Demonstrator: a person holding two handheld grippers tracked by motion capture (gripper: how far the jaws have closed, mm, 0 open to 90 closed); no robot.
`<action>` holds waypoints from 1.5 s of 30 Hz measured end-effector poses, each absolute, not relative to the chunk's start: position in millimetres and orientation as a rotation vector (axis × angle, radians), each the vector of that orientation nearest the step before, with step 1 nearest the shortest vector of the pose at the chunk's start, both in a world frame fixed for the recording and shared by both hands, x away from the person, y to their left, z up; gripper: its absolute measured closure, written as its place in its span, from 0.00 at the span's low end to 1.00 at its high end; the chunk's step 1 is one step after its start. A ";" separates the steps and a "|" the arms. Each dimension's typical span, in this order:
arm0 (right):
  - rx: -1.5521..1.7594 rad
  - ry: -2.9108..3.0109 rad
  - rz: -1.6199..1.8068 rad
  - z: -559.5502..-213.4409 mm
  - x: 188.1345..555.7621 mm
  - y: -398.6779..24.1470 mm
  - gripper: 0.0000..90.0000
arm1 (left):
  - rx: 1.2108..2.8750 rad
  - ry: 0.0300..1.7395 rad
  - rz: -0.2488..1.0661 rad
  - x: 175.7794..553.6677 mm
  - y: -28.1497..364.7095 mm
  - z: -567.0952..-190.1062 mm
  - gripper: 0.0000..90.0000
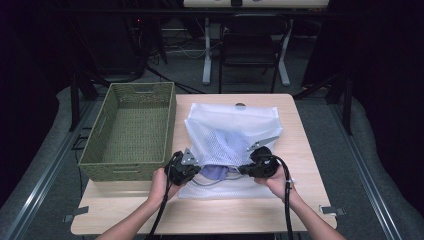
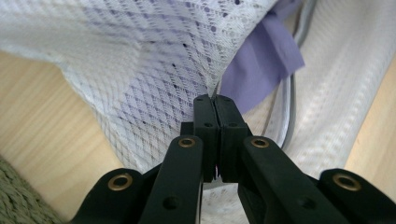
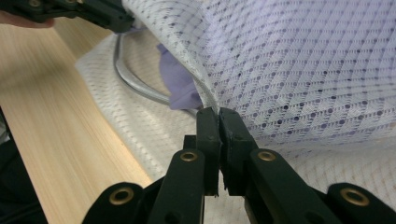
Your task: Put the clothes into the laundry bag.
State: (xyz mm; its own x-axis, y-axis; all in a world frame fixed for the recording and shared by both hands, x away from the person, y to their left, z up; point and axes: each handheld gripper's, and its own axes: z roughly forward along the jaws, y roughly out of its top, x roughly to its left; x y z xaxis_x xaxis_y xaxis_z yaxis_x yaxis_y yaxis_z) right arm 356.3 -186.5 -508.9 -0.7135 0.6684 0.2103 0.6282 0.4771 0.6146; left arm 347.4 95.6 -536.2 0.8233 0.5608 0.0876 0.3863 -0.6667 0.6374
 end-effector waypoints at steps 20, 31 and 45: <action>1.121 2.764 0.837 -535.9 359.3 -174.0 0.96 | 2.552 0.604 0.217 341.7 99.3 -544.6 0.98; 1.067 2.812 0.711 -553.2 360.5 -168.4 0.94 | 2.619 0.589 0.150 343.9 97.8 -549.5 0.99; 0.986 2.803 0.731 -549.3 357.6 -169.6 0.80 | 2.604 0.593 0.110 347.5 102.7 -550.0 0.92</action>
